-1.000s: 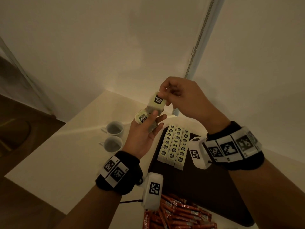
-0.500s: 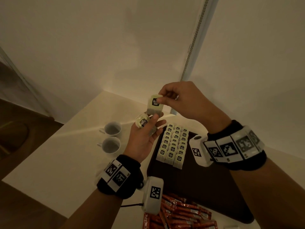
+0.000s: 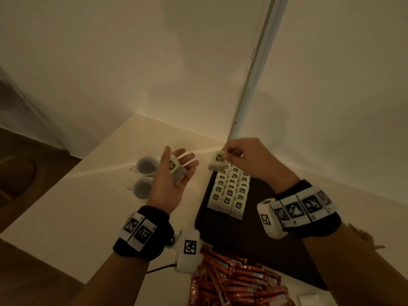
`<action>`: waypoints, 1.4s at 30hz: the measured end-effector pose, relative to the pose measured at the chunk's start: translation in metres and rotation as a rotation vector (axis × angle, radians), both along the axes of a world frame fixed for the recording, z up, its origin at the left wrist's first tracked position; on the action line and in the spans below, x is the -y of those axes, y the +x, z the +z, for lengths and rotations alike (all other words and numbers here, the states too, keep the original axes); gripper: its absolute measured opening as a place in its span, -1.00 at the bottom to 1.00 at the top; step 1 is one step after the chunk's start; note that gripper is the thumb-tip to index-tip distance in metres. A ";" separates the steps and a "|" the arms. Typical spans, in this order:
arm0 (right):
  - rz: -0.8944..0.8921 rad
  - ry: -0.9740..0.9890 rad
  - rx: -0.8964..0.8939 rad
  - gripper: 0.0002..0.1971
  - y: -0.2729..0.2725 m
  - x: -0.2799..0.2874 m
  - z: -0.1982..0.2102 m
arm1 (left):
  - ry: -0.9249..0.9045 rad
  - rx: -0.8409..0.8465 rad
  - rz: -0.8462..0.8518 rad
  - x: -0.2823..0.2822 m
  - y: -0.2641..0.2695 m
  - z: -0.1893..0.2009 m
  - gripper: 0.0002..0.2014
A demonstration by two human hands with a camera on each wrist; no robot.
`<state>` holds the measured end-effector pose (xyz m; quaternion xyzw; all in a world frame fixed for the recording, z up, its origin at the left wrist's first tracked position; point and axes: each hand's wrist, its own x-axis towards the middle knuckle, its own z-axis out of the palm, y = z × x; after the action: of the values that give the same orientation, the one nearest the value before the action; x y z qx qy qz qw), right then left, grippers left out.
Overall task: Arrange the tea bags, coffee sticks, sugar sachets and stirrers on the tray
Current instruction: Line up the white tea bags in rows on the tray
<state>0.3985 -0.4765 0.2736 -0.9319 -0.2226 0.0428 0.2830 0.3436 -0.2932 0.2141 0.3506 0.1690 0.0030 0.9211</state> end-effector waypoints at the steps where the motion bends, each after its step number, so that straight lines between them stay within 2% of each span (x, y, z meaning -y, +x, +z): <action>1: -0.013 -0.038 -0.046 -0.84 -0.001 0.004 -0.018 | -0.030 -0.008 -0.007 -0.007 0.001 -0.001 -0.55; 6: -0.049 -0.152 -0.335 -0.85 -0.008 0.012 -0.105 | -0.107 -0.001 -0.046 -0.022 0.004 -0.001 -0.35; 10: -0.028 -0.239 -0.409 -0.80 -0.009 0.009 -0.149 | -0.093 -0.014 -0.073 -0.022 0.003 -0.003 -0.32; 12: -0.035 -0.270 -0.392 -0.78 -0.008 0.007 -0.163 | -0.080 -0.024 -0.082 -0.023 0.003 -0.005 -0.32; 16: -0.191 -0.180 -0.391 -0.82 -0.004 0.005 -0.181 | -0.065 -0.039 -0.088 -0.025 0.004 -0.007 -0.32; 23: -0.297 -0.118 -0.399 -0.92 0.002 0.003 -0.196 | -0.055 -0.045 -0.120 -0.027 0.006 -0.008 -0.29; 24: -0.321 -0.107 -0.397 -0.89 0.004 0.002 -0.197 | -0.051 -0.053 -0.131 -0.027 0.006 -0.008 -0.28; 26: -0.374 -0.038 -0.336 -0.83 0.007 -0.003 -0.188 | -0.042 -0.070 -0.165 -0.026 0.006 -0.008 -0.25; 28: -0.377 0.167 -0.198 -0.83 0.010 -0.014 -0.162 | -0.030 -0.093 -0.219 -0.026 0.008 -0.009 -0.20; 30: -0.252 0.411 -0.014 -0.87 0.009 -0.029 -0.122 | -0.003 -0.115 -0.277 -0.023 0.010 -0.009 -0.15; 32: -0.051 0.506 0.099 -0.83 0.006 -0.042 -0.082 | -0.003 -0.121 -0.292 -0.020 0.011 -0.007 -0.12; 34: 0.108 0.496 0.144 -0.73 0.003 -0.051 -0.053 | -0.025 -0.131 -0.273 -0.016 0.012 -0.002 -0.14; 37: 0.226 0.429 0.140 -0.65 0.001 -0.053 -0.031 | -0.025 -0.143 -0.284 -0.012 0.012 0.005 -0.19; 40: 0.320 0.214 0.137 -0.51 0.001 -0.055 -0.024 | -0.042 -0.140 -0.331 -0.009 0.009 0.011 -0.24; 42: 0.343 0.108 0.200 -0.56 0.001 -0.057 -0.023 | -0.047 -0.113 -0.348 -0.006 0.008 0.015 -0.28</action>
<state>0.3993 -0.4194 0.2508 -0.8636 -0.4068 -0.0142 0.2976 0.3511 -0.2871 0.2289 0.3525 0.1574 -0.1802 0.9047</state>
